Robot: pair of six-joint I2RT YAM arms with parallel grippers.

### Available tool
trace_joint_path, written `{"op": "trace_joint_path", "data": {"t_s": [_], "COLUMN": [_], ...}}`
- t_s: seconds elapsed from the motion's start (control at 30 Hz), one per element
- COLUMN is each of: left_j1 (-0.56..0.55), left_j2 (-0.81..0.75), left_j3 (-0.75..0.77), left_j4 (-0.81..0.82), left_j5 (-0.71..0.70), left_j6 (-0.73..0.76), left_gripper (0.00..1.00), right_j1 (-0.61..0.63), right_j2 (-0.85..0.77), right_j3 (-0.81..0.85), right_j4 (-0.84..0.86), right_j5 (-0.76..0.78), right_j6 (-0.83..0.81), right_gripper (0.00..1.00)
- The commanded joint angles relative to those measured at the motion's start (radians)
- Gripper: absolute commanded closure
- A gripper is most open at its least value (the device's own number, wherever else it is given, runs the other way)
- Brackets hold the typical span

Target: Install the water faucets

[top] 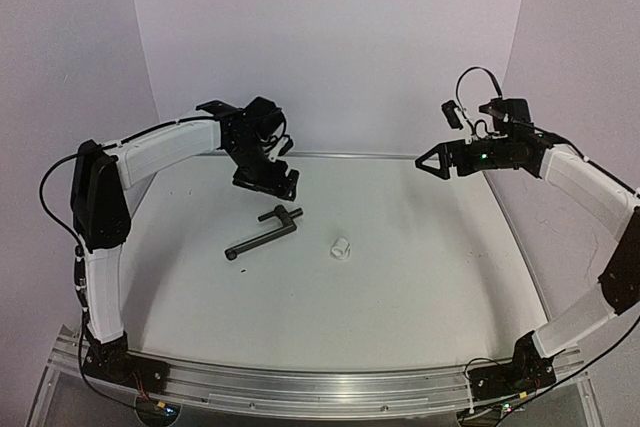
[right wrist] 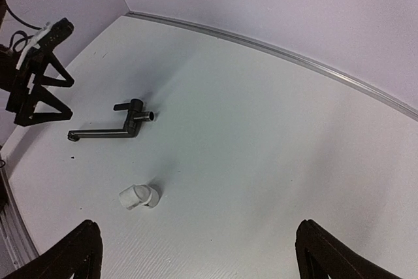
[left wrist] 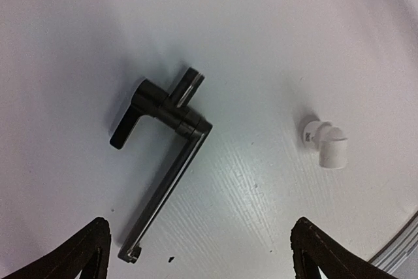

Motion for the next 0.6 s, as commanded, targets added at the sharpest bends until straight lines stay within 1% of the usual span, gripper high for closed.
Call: {"op": "trace_joint_path", "data": {"t_s": [0.0, 0.07, 0.13, 0.23, 0.37, 0.47, 0.57], "left_j1": [0.020, 0.039, 0.057, 0.072, 0.101, 0.107, 0.111], "left_j2": [-0.035, -0.068, -0.097, -0.124, -0.097, -0.071, -0.042], "left_j3": [-0.065, -0.120, -0.206, -0.321, -0.370, -0.395, -0.415], "left_j4": [-0.044, 0.006, 0.072, 0.176, 0.233, 0.273, 0.301], "left_j5": [-0.029, -0.018, -0.002, 0.048, 0.089, 0.086, 0.101], "left_j6": [0.155, 0.197, 0.227, 0.294, 0.320, 0.347, 0.374], "left_gripper": [0.05, 0.06, 0.08, 0.09, 0.17, 0.19, 0.23], "right_j1": [-0.002, -0.003, -0.002, -0.003, -0.002, -0.002, -0.003], "right_j2": [0.033, 0.049, 0.064, 0.075, 0.082, 0.091, 0.104], "right_j3": [0.049, 0.055, 0.064, 0.068, 0.067, 0.066, 0.070], "right_j4": [0.023, 0.022, 0.022, 0.024, 0.023, 0.024, 0.022], "right_j5": [-0.053, -0.072, -0.092, -0.122, -0.137, -0.143, -0.154], "right_j6": [-0.008, -0.002, 0.006, 0.012, 0.018, 0.018, 0.021], "right_gripper": [0.02, 0.02, 0.02, 0.02, 0.02, 0.02, 0.02]}}
